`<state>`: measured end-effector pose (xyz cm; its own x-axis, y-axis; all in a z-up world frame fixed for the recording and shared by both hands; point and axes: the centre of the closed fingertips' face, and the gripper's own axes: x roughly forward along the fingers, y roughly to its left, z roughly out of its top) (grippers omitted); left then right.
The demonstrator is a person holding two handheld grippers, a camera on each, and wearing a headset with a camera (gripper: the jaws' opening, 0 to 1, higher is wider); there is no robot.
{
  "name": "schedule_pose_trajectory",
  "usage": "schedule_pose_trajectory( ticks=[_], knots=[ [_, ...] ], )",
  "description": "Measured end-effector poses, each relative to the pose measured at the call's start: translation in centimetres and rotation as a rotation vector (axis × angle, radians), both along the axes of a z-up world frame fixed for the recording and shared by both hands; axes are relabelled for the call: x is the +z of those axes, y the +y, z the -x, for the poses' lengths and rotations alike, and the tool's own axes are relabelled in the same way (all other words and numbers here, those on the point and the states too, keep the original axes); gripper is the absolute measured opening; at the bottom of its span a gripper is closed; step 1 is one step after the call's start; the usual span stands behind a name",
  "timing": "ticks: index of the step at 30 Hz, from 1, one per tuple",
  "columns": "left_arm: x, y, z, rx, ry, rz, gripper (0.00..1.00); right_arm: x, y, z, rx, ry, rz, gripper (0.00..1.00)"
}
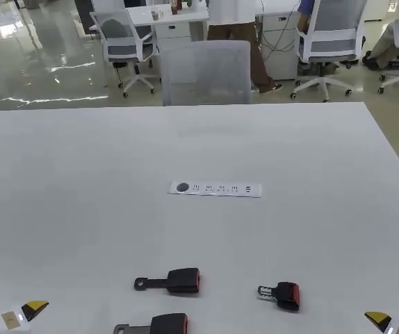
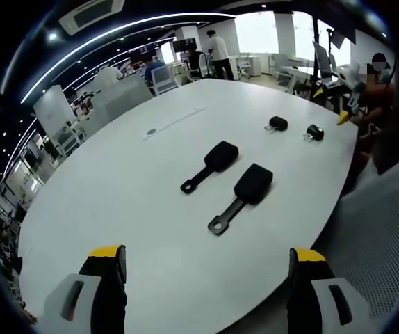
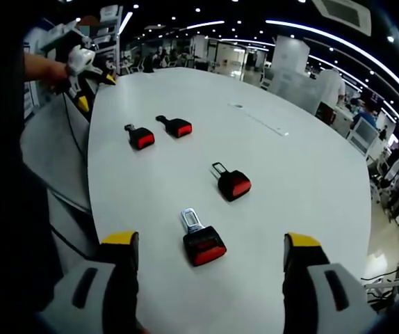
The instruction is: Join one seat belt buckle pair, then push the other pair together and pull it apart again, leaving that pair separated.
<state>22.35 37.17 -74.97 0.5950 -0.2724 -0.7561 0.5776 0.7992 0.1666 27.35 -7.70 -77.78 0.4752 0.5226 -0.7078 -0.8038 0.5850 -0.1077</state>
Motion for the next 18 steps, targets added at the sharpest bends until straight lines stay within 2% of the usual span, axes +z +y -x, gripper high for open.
schedule_pose_trajectory(
  ticks=[7,18],
  knots=[
    [0.0,0.3,0.3,0.003,0.000,-0.006,0.99,-0.2,0.6,0.4,0.015,0.006,0.002,0.87],
    [-0.4,0.4,1.0,-0.003,0.012,-0.006,0.99,-1.1,0.8,1.8,-0.004,0.024,-0.006,0.87]
  ],
)
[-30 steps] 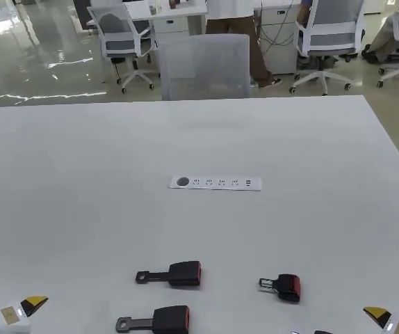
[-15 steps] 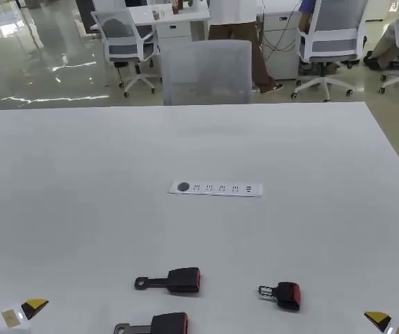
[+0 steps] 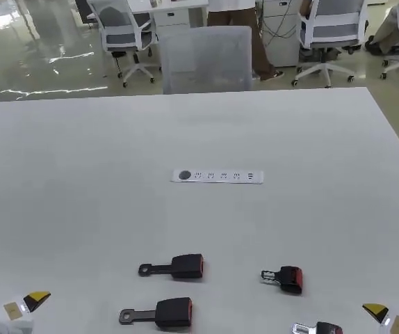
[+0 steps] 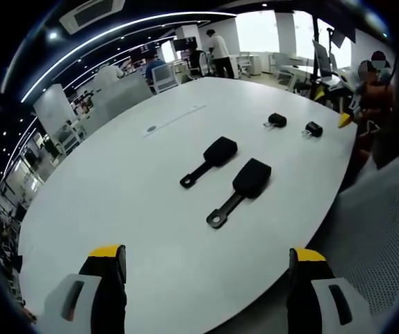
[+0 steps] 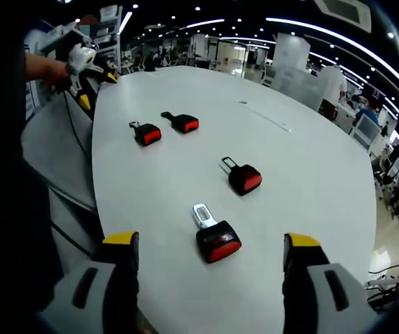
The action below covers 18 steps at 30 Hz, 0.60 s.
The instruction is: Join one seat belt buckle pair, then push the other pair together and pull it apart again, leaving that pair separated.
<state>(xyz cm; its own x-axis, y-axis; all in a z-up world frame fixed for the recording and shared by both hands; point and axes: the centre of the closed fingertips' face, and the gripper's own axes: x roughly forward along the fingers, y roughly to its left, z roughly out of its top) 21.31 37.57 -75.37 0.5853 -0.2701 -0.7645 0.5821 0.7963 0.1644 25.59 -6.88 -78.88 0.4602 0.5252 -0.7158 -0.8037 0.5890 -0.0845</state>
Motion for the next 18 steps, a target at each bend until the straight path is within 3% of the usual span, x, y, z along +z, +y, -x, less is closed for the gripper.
schedule_pose_trajectory(
  ticks=[18],
  knots=[
    [-0.03,-0.15,-0.52,-0.031,0.000,-0.008,0.98,0.32,-0.39,-0.21,-0.007,-0.012,0.015,0.86]
  ],
)
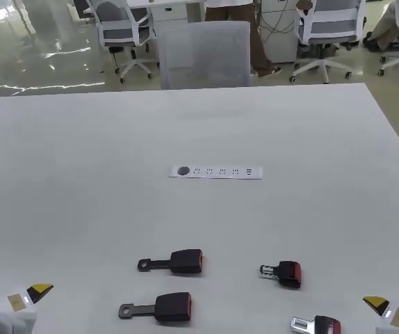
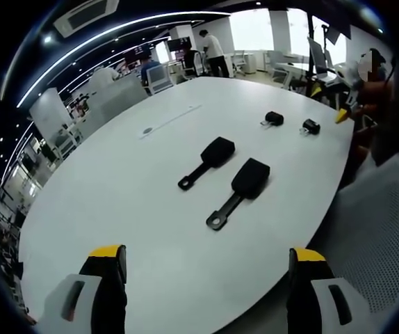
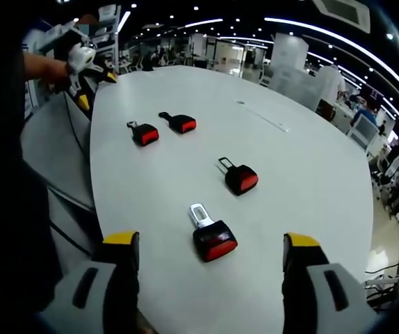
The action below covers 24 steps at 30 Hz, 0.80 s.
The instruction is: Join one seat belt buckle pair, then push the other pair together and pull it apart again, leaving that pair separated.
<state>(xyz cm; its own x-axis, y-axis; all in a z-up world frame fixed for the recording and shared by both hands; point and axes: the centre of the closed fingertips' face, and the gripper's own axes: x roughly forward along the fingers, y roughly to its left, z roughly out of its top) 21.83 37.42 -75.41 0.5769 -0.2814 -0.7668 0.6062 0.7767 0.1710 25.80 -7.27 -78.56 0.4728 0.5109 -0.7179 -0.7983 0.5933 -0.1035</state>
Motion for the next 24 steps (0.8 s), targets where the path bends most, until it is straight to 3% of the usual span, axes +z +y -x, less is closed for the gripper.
schedule_pose_trajectory(
  ticks=[11,17,20,22,24],
  knots=[
    [-0.02,-0.45,-0.16,-0.012,0.000,-0.004,0.95,-0.39,0.03,0.60,-0.004,0.021,0.019,0.85],
    [0.04,-0.38,-0.06,-0.016,-0.002,-0.010,0.95,-0.01,0.06,0.32,-0.009,0.005,0.012,0.85],
    [-0.05,-0.55,0.20,-0.023,0.004,-0.015,0.91,-0.28,0.21,0.73,0.004,0.020,0.012,0.83],
    [-0.21,-0.94,0.52,-0.027,0.019,-0.011,0.81,-0.74,0.14,1.07,0.016,0.039,0.035,0.80],
    [-0.39,-0.98,0.38,-0.028,0.013,-0.034,0.82,-0.69,0.24,1.04,0.024,0.036,0.038,0.79]
  ],
)
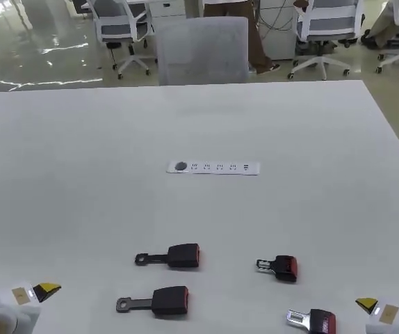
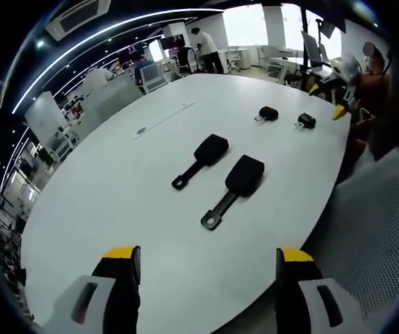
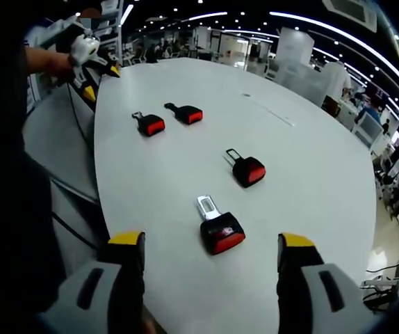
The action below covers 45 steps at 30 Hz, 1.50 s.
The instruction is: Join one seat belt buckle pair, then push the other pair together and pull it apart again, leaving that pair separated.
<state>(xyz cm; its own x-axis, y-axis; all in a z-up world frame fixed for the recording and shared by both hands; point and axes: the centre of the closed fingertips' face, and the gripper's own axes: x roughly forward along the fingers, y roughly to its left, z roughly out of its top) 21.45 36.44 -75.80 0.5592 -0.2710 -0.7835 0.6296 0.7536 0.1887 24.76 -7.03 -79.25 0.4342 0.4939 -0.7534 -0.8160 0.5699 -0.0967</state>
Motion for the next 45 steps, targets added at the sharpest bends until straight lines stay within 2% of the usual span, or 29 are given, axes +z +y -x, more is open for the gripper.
schedule_pose_trajectory(
  ticks=[2,6,11,13,16,19,25,27,30,37,38,39,42,43,45],
  knots=[
    [-0.1,-0.4,0.0,-0.002,0.010,0.014,0.81,0.1,-0.1,-0.1,-0.004,-0.001,0.003,0.78],
    [-0.7,-1.6,-0.1,-0.050,0.031,0.005,0.81,0.1,-0.1,-0.3,-0.002,0.001,0.005,0.77],
    [-1.4,-3.7,-1.0,-0.119,0.048,-0.004,0.81,-0.1,-0.2,-0.4,0.009,0.004,0.014,0.75],
    [-1.8,-4.5,-1.4,-0.148,0.053,-0.016,0.80,-0.5,-0.3,-0.5,0.003,0.017,0.014,0.75],
    [-2.7,-5.2,-1.8,-0.202,0.079,-0.044,0.78,-0.9,-0.3,-0.5,0.011,0.032,0.028,0.75],
    [-3.6,-6.4,-2.7,-0.258,0.090,-0.066,0.76,-1.6,-0.2,-0.2,0.054,0.059,0.061,0.75],
    [-5.1,-7.8,-4.5,-0.342,0.112,-0.104,0.72,-2.2,0.6,-0.8,0.120,0.052,0.095,0.68],
    [-5.7,-8.4,-5.2,-0.365,0.119,-0.098,0.70,-2.5,0.9,-1.1,0.136,0.050,0.102,0.65],
    [-6.3,-9.4,-6.0,-0.398,0.109,-0.100,0.67,-2.9,1.1,-1.5,0.165,0.052,0.118,0.61],
    [-7.7,-12.0,-7.4,-0.475,0.137,-0.084,0.62,-4.3,0.7,-2.6,0.223,0.080,0.165,0.56],
    [-7.7,-12.1,-7.4,-0.479,0.143,-0.085,0.61,-4.4,0.6,-2.7,0.223,0.087,0.168,0.54],
    [-8.2,-12.2,-7.4,-0.492,0.172,-0.094,0.59,-4.6,0.6,-2.8,0.227,0.097,0.166,0.53],
    [-8.6,-12.4,-7.8,-0.512,0.189,-0.102,0.54,-5.0,0.6,-2.8,0.233,0.120,0.173,0.48],
    [-8.7,-12.4,-7.9,-0.511,0.192,-0.101,0.53,-5.2,0.6,-2.7,0.230,0.141,0.170,0.46],
    [-8.8,-12.5,-8.2,-0.517,0.194,-0.102,0.52,-5.5,0.8,-2.7,0.248,0.143,0.175,0.44]
  ],
)
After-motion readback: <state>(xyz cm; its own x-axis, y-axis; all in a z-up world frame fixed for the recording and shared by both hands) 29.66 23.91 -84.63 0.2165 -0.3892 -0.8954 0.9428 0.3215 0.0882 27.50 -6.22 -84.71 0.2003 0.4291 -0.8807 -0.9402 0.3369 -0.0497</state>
